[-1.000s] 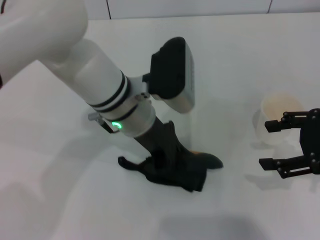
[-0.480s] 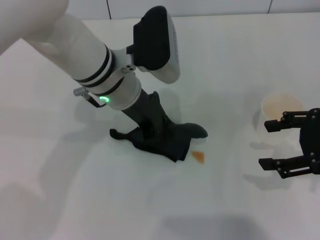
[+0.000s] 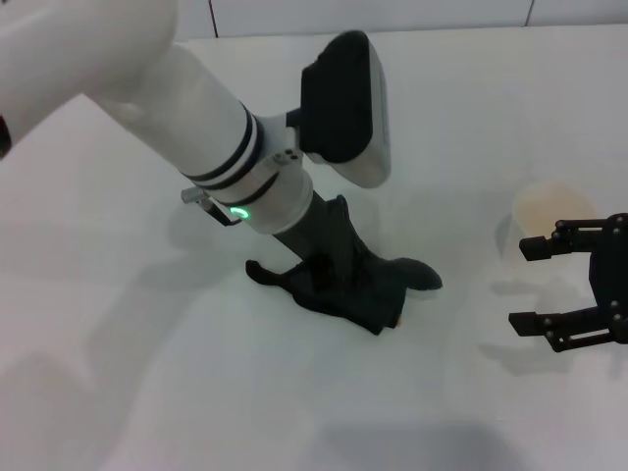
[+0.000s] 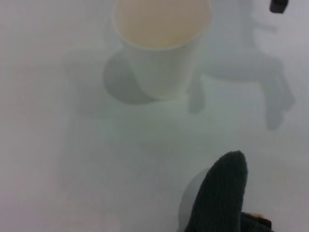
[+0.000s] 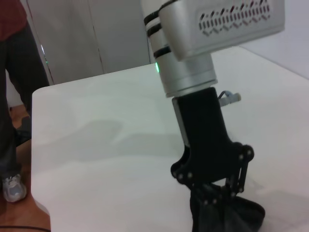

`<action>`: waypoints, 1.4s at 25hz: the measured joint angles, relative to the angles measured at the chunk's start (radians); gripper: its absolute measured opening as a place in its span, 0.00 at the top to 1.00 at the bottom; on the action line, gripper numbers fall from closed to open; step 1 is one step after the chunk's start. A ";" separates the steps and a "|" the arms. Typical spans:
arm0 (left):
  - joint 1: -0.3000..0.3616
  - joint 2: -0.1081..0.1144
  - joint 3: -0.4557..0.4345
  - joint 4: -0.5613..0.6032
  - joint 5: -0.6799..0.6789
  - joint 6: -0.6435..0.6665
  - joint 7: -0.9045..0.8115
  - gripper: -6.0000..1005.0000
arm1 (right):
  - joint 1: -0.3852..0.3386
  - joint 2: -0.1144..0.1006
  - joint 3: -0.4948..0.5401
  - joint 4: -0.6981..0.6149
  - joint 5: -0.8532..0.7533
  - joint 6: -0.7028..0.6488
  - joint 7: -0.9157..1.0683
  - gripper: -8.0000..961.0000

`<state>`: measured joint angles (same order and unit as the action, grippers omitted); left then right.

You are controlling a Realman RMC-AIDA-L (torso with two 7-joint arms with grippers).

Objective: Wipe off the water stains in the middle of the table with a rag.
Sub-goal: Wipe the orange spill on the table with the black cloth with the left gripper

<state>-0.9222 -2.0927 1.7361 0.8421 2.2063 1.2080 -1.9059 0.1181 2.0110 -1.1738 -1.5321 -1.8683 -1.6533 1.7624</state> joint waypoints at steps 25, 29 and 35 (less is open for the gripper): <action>0.027 0.006 0.065 0.009 -0.067 -0.013 0.014 0.90 | -0.002 0.000 0.003 0.003 0.000 0.001 0.000 0.14; 0.032 0.006 0.003 0.008 -0.006 -0.016 0.010 0.90 | -0.001 0.000 0.002 0.007 0.000 0.001 0.000 0.14; 0.040 0.006 -0.065 0.006 0.073 -0.018 0.005 0.90 | 0.000 0.000 0.004 0.007 0.000 0.000 0.000 0.14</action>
<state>-0.8821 -2.0865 1.6714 0.8483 2.2790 1.1896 -1.9010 0.1176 2.0111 -1.1702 -1.5247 -1.8684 -1.6535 1.7624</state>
